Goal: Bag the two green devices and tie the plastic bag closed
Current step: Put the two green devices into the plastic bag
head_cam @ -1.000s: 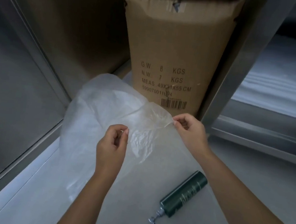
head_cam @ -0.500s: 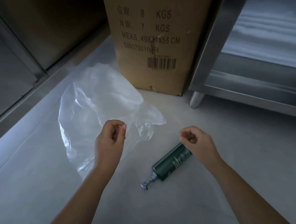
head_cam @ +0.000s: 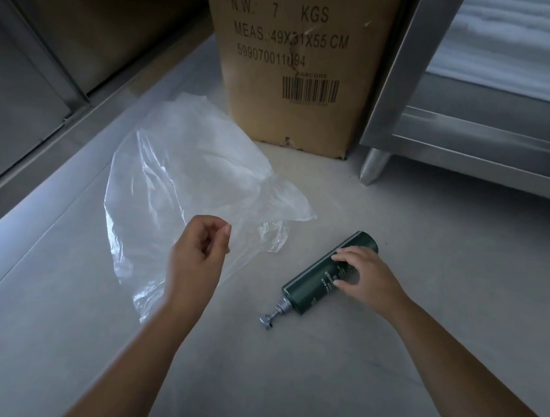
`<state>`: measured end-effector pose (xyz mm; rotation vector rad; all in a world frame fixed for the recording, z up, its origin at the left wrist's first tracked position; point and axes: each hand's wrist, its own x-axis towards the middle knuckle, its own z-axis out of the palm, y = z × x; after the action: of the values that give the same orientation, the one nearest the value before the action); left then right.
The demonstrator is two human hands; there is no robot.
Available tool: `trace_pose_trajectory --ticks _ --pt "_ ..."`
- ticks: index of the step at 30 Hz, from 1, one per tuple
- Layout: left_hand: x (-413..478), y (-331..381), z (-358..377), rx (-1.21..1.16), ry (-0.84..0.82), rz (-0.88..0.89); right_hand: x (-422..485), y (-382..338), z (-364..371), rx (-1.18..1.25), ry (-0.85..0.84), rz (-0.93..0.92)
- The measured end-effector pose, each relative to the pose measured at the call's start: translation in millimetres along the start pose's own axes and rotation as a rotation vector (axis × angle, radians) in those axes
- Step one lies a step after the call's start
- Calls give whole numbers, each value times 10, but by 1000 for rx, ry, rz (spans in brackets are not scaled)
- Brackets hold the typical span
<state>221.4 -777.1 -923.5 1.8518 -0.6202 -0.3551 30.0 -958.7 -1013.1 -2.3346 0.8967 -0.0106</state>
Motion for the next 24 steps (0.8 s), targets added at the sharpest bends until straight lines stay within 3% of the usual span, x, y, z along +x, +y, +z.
trace_pose_trajectory --ticks 12,16,24 --pt "-148 -2 -50 23 -21 -2 95 161 87 -356 -75 -73" --pt "-185 7 -35 27 -35 1 -14 232 95 -264 -168 45" --pt "-199 9 56 21 -35 25 -366 475 -19 -151 -138 138"
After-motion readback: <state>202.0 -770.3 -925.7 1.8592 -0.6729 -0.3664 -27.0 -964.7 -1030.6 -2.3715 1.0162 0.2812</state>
